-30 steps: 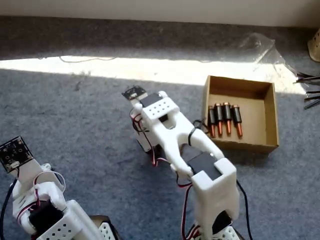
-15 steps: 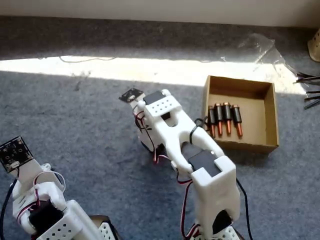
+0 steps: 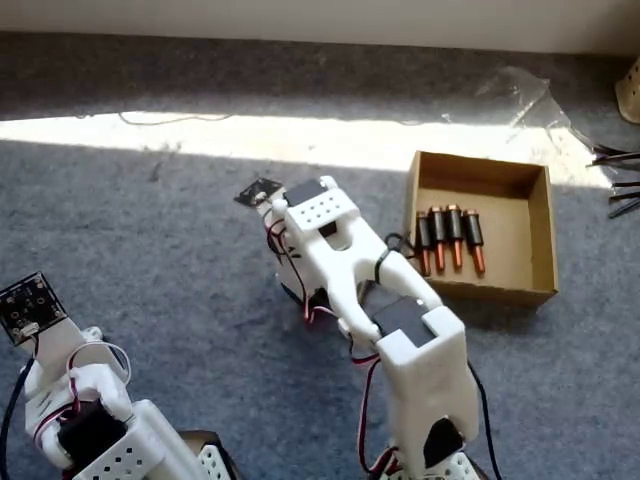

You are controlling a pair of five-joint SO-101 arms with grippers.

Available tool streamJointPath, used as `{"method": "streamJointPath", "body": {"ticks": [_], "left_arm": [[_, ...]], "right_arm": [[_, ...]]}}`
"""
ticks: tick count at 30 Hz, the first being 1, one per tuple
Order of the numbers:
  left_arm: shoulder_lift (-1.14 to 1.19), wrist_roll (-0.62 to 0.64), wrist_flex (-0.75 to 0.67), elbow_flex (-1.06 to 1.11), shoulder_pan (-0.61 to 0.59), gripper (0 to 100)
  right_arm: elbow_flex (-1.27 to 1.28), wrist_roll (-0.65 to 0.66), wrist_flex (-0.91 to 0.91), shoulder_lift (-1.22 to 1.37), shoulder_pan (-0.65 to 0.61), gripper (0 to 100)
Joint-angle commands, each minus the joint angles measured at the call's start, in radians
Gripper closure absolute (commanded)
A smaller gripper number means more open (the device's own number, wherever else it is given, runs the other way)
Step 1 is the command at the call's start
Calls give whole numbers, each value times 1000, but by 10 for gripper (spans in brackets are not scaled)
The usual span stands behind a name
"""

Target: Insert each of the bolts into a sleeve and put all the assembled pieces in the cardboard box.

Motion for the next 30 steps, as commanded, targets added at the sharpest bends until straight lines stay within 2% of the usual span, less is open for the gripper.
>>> {"method": "streamJointPath", "body": {"ticks": [1,10,20,24,30], "left_arm": [[-12,9,3,-24,16,994],[-12,9,-2,-5,18,992],[-12,9,-3,-2,27,991],[-12,8,-3,-1,120,993],[-12,3,-38,2,337,992]], "right_arm": [[-94,11,97,-122,-16,993],[-200,11,255,-334,-12,993],[-171,11,265,-751,-10,993],[-59,11,255,-937,-10,993],[189,9,183,-1199,-8,993]]}}
